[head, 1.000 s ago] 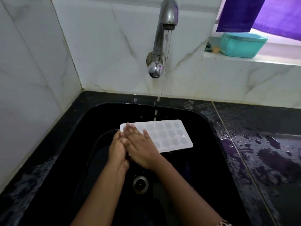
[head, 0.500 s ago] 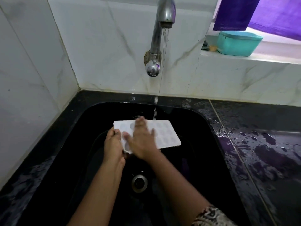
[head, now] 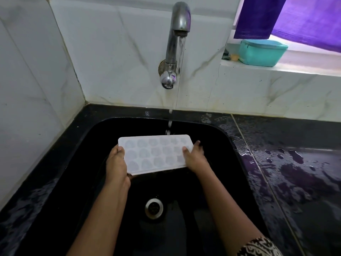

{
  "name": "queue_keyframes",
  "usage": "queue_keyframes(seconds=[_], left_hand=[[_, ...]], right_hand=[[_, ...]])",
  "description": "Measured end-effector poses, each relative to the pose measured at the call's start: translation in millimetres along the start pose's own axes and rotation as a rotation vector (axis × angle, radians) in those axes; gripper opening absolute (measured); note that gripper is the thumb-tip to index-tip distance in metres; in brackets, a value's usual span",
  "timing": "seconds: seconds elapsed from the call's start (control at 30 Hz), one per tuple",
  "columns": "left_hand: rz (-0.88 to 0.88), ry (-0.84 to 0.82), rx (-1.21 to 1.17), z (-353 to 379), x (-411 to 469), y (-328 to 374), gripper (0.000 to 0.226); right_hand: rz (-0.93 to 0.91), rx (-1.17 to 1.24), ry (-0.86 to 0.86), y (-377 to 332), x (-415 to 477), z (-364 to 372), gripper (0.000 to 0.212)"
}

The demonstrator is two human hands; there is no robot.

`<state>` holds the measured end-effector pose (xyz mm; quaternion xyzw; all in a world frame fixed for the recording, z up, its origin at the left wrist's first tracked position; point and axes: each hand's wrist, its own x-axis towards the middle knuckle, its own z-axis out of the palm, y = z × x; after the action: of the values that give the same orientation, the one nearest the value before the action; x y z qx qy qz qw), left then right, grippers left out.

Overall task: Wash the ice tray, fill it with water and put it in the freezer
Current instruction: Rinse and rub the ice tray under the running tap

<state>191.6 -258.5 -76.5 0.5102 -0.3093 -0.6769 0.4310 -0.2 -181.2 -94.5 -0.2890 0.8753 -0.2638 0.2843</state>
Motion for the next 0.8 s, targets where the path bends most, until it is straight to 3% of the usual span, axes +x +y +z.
queue_keyframes(seconds=[0.1,0.17,0.27,0.33,0.4,0.47,0.6,0.67,0.8], left_hand=[[-0.02,-0.002,-0.002,-3,2,1,0.029],[-0.024,-0.022,0.066,-4,3,0,0.025],[-0.105,-0.079,0.171,-3,-3,-10,0.023],[-0.23,-0.115,0.138,-2,-3,-13,0.039],[-0.335,-0.141,0.018,-2,3,-16,0.061],[-0.377,-0.165,-0.109,-2,5,-17,0.066],[-0.368,-0.15,-0.168,4,0,-19,0.039],[-0.357,-0.102,-0.231,6,2,-23,0.021],[-0.314,-0.083,-0.402,8,-1,-24,0.013]], right_hand=[[0.047,0.417,0.086,0,-11,-10,0.034],[0.025,0.675,0.129,2,-23,-17,0.023],[-0.14,0.971,0.14,6,-43,-24,0.026],[-0.224,1.094,0.145,9,-49,-25,0.03],[-0.265,1.187,0.132,15,-47,-22,0.032],[-0.274,1.232,0.117,19,-44,-22,0.035],[-0.291,1.247,0.102,19,-46,-27,0.048],[-0.271,1.248,0.133,18,-47,-29,0.043],[-0.152,1.342,0.145,14,-51,-33,0.039]])
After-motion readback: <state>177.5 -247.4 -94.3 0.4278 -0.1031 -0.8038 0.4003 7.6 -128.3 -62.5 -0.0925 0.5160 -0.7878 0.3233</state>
